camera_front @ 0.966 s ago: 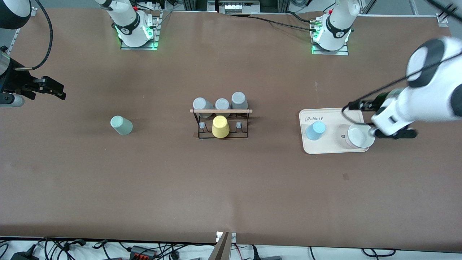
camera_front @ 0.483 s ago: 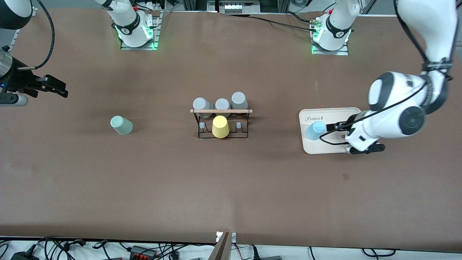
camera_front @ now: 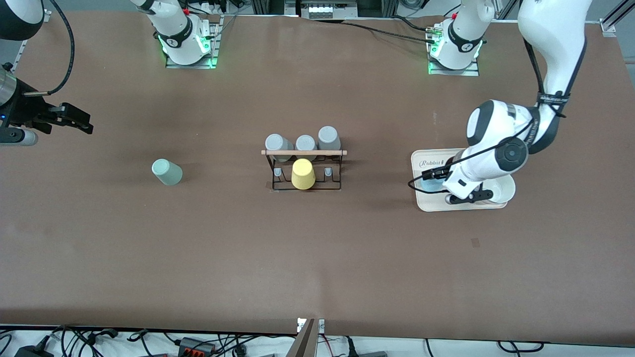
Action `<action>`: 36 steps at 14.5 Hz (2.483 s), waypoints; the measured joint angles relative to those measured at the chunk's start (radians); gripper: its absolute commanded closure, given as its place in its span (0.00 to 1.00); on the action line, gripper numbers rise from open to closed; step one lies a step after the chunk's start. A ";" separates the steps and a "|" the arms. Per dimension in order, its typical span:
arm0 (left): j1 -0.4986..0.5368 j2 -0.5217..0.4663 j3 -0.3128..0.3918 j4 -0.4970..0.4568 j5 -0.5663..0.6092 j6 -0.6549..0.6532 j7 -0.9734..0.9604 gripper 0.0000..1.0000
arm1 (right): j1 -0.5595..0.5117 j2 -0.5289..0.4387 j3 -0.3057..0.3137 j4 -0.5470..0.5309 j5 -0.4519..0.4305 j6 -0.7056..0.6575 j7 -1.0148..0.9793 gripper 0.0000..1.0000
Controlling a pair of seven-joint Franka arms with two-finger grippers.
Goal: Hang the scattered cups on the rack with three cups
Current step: 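Reach the left gripper to the light blue cup on the tray, then grasp the light blue cup with the left gripper and lift it, then carry the blue cup to the rack beside the yellow cup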
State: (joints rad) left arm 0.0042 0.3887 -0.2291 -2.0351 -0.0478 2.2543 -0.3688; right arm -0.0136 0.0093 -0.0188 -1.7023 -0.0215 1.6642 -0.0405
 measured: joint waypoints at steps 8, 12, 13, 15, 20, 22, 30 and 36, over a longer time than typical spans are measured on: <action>0.000 0.002 0.001 -0.069 0.001 0.103 0.001 0.30 | -0.003 0.007 -0.004 0.000 0.000 0.005 0.000 0.00; 0.001 0.002 0.002 -0.067 0.001 0.102 0.001 0.54 | -0.003 0.007 -0.004 0.000 0.000 0.005 0.000 0.00; 0.003 0.000 0.002 -0.063 0.001 0.097 0.001 0.55 | -0.003 0.007 -0.004 0.000 0.000 0.006 0.000 0.00; 0.006 -0.002 0.004 -0.032 0.008 0.047 0.002 0.55 | -0.003 0.010 -0.003 0.000 0.000 0.006 0.000 0.00; 0.007 -0.016 -0.002 0.165 0.040 -0.170 -0.046 0.55 | -0.002 0.017 -0.002 0.000 0.000 0.006 0.000 0.00; 0.005 -0.022 -0.040 0.207 0.040 -0.183 -0.135 0.54 | -0.002 0.022 -0.002 0.000 0.000 0.007 0.000 0.00; -0.065 -0.015 -0.227 0.371 0.040 -0.208 -0.568 0.54 | -0.002 0.039 -0.002 0.000 -0.009 0.033 0.000 0.00; -0.223 0.133 -0.230 0.563 0.040 -0.263 -0.775 0.55 | -0.002 0.053 -0.002 0.000 -0.041 0.042 0.000 0.00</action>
State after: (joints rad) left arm -0.2184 0.5220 -0.4591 -1.4724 -0.0079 1.9918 -1.1440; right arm -0.0153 0.0619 -0.0209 -1.7023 -0.0620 1.7059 -0.0401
